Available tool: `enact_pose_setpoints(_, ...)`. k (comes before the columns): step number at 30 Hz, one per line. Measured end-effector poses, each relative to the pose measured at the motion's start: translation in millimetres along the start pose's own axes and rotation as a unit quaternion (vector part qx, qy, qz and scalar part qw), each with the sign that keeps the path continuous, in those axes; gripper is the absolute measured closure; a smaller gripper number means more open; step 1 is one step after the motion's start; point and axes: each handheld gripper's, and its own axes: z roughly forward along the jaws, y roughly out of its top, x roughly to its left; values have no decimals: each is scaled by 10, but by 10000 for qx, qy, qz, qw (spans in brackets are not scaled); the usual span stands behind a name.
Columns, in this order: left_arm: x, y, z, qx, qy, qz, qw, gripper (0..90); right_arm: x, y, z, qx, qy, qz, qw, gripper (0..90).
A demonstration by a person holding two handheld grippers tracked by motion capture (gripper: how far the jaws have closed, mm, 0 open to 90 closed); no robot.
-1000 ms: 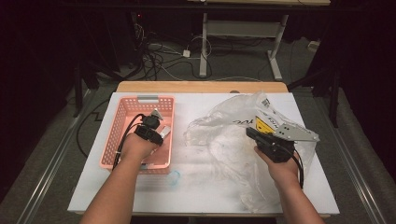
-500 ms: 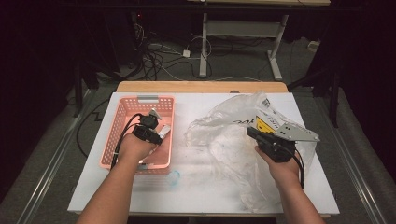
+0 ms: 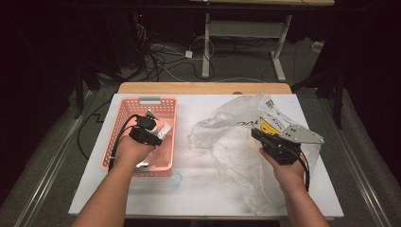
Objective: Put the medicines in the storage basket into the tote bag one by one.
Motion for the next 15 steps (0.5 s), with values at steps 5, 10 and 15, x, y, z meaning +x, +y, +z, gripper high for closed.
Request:
enact_pose_setpoints(5,18,-49,-105,-171,-48,28,9998,688,4,0,8,-1,13,-1,10000,900)
enact_pose_setpoints(10,32,-115,-179,-408,-87,28,9991,688,-6,-6,8,-1,6,16,10000,900)
enact_pose_setpoints(15,20,-195,-210,-595,-158,34,9981,688,-2,-1,2,-9,14,3,10000,900)
